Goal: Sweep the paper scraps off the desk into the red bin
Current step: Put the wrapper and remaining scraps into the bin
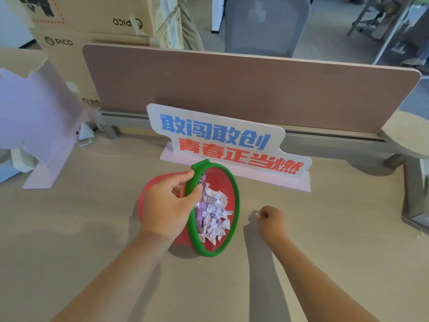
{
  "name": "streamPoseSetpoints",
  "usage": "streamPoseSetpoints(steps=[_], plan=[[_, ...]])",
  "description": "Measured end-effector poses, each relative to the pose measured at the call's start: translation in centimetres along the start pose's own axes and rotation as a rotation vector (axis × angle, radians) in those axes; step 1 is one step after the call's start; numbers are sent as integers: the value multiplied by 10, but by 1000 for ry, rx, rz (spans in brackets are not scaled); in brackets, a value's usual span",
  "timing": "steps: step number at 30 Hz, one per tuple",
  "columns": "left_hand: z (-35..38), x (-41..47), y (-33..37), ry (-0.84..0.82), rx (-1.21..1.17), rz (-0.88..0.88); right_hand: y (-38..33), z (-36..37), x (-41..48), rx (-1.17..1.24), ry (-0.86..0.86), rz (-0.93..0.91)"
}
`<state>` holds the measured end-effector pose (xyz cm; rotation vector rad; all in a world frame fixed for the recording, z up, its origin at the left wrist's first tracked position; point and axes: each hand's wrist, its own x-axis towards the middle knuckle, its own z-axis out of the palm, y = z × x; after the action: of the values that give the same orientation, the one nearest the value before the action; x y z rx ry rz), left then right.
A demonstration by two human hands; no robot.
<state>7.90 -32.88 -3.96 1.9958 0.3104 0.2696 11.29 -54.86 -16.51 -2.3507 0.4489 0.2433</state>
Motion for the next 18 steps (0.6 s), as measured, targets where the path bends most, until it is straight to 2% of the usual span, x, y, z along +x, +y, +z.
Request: streamPoseSetpoints(steps=[5, 9, 13, 15, 16, 18], plan=[[0, 0, -3, 20, -23, 37, -75, -6, -47, 236, 14, -256], [0, 1, -3, 3, -31, 39, -109, 10, -68, 232, -63, -437], [-3, 2, -3, 2, -29, 50, -106, 21, -77, 202, -100, -514], [-4, 3, -5, -1, -30, 51, -102, 19, -81, 220, -55, -573], [-5, 3, -5, -3, -28, 50, -97, 15, -82, 260, -29, -564], [-5, 3, -6, -9, -23, 48, -82, 5, -79, 344, 60, -435]])
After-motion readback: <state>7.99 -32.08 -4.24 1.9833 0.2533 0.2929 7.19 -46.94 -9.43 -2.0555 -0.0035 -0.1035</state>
